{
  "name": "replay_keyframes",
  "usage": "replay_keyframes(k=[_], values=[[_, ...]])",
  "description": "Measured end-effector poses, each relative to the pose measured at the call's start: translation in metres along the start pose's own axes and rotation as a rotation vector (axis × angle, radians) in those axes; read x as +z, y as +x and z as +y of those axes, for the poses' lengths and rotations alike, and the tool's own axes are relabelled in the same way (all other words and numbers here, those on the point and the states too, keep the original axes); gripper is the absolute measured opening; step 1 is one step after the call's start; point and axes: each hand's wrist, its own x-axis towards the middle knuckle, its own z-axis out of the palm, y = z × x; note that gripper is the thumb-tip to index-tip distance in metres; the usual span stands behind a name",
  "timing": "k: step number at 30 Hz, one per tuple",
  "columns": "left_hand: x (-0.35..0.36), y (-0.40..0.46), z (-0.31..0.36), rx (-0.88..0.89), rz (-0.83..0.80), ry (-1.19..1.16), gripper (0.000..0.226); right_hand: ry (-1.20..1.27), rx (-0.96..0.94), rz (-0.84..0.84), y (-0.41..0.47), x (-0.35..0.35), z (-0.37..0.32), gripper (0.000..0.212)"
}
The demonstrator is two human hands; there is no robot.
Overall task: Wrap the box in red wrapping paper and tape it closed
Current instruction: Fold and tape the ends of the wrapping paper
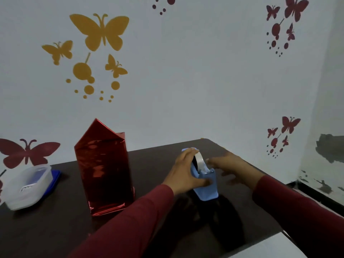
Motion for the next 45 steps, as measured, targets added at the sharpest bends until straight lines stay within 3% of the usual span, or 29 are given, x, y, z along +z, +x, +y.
replay_keyframes(k=[3,9,17,25,29,39,42,45], values=[[0.010,0.004,-0.010,-0.012,0.015,-0.040,0.105,0.130,0.161,-0.195,0.005,0.006,0.003,0.046],[0.032,-0.007,-0.024,-0.004,0.085,-0.138,0.104,0.274,0.288,-0.362,0.001,0.012,-0.005,0.024],[0.031,-0.011,-0.031,0.084,0.070,-0.072,0.110,0.552,0.278,-0.330,0.000,0.015,-0.019,0.018],[0.028,-0.014,-0.027,0.090,0.076,-0.055,0.109,0.714,0.049,-0.135,-0.016,0.024,0.013,0.024],[0.028,-0.013,-0.028,0.134,0.046,0.046,0.105,0.735,-0.062,-0.117,-0.030,0.028,0.032,0.021],[0.025,-0.017,-0.027,0.149,0.019,0.033,0.106,0.646,-0.109,-0.158,-0.036,0.027,0.050,0.018],[0.023,-0.017,-0.030,0.150,-0.012,0.030,0.107,0.524,-0.128,-0.151,-0.029,0.024,0.047,0.012],[0.024,-0.018,-0.033,0.144,-0.020,-0.010,0.103,0.345,-0.153,-0.113,-0.022,0.020,0.046,0.023]])
